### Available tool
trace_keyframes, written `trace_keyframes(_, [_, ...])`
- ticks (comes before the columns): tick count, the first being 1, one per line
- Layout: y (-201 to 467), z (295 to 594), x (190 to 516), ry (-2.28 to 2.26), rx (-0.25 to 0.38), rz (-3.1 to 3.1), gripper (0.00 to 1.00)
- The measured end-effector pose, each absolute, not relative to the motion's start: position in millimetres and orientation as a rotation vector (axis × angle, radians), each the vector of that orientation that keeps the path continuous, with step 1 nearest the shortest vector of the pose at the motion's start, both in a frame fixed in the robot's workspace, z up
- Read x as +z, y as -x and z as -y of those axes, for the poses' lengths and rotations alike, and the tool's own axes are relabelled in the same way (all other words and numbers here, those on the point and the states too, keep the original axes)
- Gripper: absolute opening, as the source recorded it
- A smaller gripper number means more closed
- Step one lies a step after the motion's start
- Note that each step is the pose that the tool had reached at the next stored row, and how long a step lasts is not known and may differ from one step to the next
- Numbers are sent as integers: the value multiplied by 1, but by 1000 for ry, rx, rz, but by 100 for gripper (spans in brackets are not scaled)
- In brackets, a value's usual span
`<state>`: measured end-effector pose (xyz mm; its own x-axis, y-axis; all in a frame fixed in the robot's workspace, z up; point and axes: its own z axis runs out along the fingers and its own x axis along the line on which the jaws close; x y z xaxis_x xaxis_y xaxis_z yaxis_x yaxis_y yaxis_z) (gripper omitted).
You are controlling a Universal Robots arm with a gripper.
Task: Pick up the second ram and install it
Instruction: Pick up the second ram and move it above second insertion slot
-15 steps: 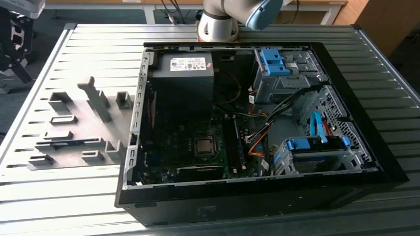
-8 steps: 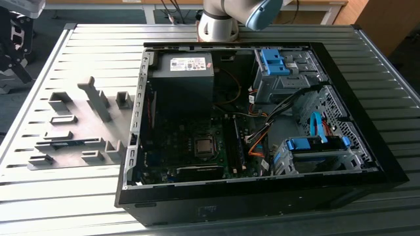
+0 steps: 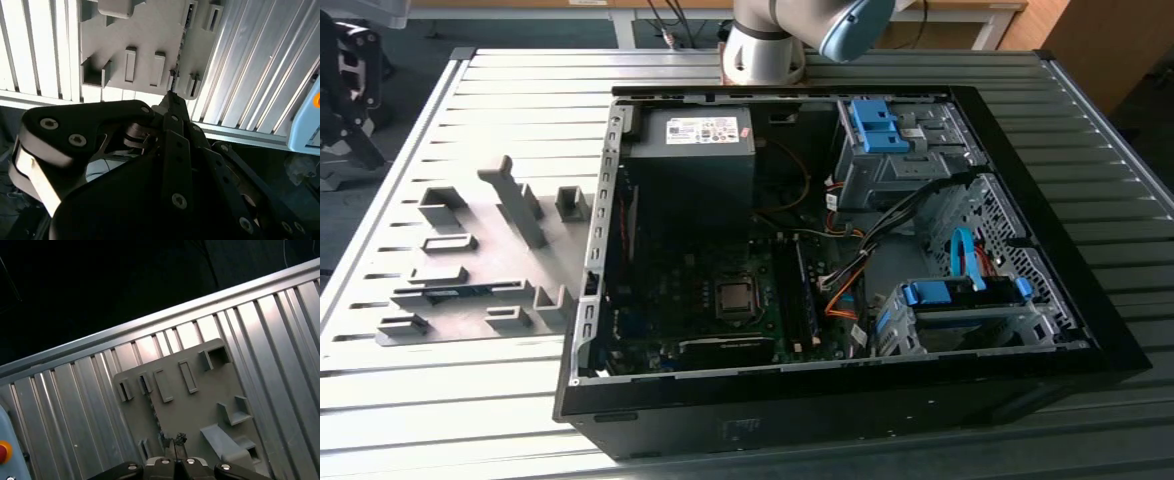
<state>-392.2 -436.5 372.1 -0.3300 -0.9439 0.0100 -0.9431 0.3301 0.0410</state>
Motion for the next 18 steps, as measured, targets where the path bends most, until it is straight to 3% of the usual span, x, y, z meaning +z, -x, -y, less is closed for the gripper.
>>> trace_keyframes(18, [397, 439, 368, -2006, -33, 2378, 11])
